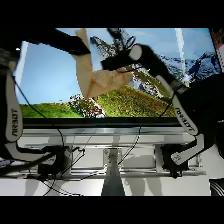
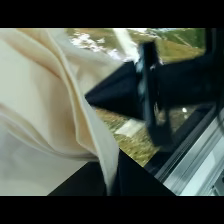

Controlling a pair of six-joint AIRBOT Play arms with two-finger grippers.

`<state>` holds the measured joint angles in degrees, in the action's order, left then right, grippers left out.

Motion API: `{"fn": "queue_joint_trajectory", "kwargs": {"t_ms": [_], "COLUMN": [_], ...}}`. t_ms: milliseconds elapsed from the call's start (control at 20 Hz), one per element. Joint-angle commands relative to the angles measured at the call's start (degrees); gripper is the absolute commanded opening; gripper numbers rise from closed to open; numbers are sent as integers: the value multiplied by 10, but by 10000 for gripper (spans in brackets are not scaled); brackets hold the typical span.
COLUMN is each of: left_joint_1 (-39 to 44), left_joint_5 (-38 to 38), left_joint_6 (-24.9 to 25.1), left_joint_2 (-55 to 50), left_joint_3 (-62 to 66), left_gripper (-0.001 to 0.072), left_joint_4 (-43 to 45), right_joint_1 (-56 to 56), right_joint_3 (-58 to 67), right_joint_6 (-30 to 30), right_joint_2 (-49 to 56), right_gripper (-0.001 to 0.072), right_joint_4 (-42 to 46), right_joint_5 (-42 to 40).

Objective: Fold the clothes and pants, and hang the long-sleeved shirts on hangers.

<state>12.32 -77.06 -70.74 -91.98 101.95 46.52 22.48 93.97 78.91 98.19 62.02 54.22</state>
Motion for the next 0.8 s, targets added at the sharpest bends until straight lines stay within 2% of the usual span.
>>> {"fn": "queue_joint_trajectory", "kwargs": {"t_ms": [0, 50, 200, 300, 350, 400, 450, 500, 700, 750], "left_joint_1": [66, 76, 86, 76, 69, 61, 54, 47, 39, 39], "left_joint_5": [131, 163, 193, 187, 183, 177, 171, 162, 131, 125], "left_joint_6": [0, 0, 19, 27, 27, 28, 28, 28, 28, 28], "left_joint_2": [-81, -102, -130, -127, -123, -118, -114, -111, -108, -108], "left_joint_3": [0, 0, 0, 0, 0, 0, 0, 0, 0, 0], "left_gripper": [426, 702, 707, 707, 707, 707, 706, 706, 696, 696], "left_joint_4": [-49, -79, -153, -151, -151, -151, -152, -152, -153, -153], "right_joint_1": [-116, -141, -197, -225, -235, -242, -248, -251, -241, -232], "right_joint_3": [1, 0, 0, -1, -1, -1, -1, -1, -1, -1], "right_joint_6": [0, 0, -2, -1, 0, 2, 2, 2, -1, -3], "right_joint_2": [-17, -17, -17, -15, -12, -3, 9, 26, 117, 135], "right_gripper": [12, 12, 14, 77, 158, 282, 341, 350, 662, 700], "right_joint_4": [35, 36, 46, 48, 47, 43, 35, 18, -161, -197], "right_joint_5": [98, 101, 60, 10, -3, -7, 2, 24, 128, 143]}}
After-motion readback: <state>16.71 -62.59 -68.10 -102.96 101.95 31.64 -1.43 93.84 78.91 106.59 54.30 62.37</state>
